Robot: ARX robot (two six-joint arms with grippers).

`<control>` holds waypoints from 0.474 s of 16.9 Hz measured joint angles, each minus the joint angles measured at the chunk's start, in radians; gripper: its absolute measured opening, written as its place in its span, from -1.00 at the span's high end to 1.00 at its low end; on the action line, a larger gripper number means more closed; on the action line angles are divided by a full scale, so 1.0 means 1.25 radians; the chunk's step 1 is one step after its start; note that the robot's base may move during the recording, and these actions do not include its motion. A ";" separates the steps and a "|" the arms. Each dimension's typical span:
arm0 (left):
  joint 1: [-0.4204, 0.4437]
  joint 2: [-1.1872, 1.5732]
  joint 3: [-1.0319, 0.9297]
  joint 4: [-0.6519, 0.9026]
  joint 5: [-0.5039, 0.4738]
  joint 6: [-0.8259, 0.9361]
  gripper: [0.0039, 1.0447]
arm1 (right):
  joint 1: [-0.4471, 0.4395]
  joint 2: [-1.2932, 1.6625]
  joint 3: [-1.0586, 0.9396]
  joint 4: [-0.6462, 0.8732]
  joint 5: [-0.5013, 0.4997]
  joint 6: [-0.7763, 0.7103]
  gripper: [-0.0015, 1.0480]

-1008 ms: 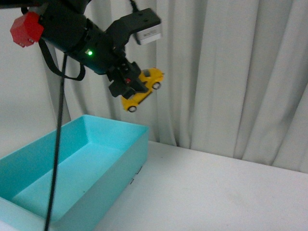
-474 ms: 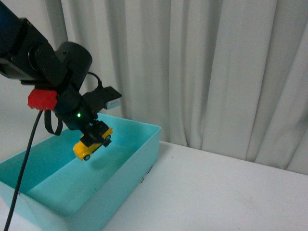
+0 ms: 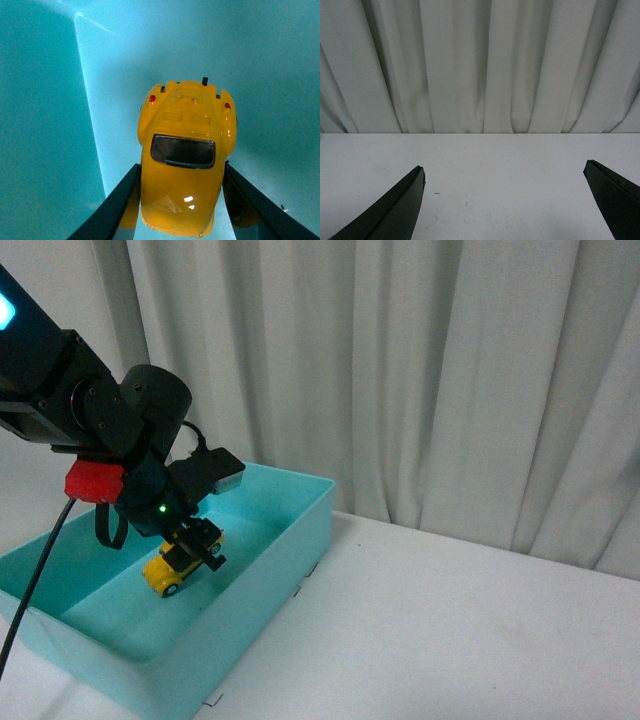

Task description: Wind up and store yellow beetle toy

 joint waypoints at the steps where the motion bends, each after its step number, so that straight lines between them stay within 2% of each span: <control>1: -0.002 0.000 0.003 -0.011 0.002 -0.007 -0.18 | 0.000 0.000 0.000 0.000 0.000 0.000 -0.87; 4: -0.005 -0.013 0.010 -0.055 0.012 -0.024 -0.83 | 0.000 0.000 0.000 0.000 0.000 0.000 -0.87; 5: -0.005 -0.031 0.010 -0.060 0.024 -0.034 -0.90 | 0.000 0.000 0.000 0.000 0.000 0.000 -0.87; 8: -0.005 -0.141 0.014 -0.087 0.078 -0.066 -0.88 | 0.000 0.000 0.000 0.000 0.000 0.000 -0.87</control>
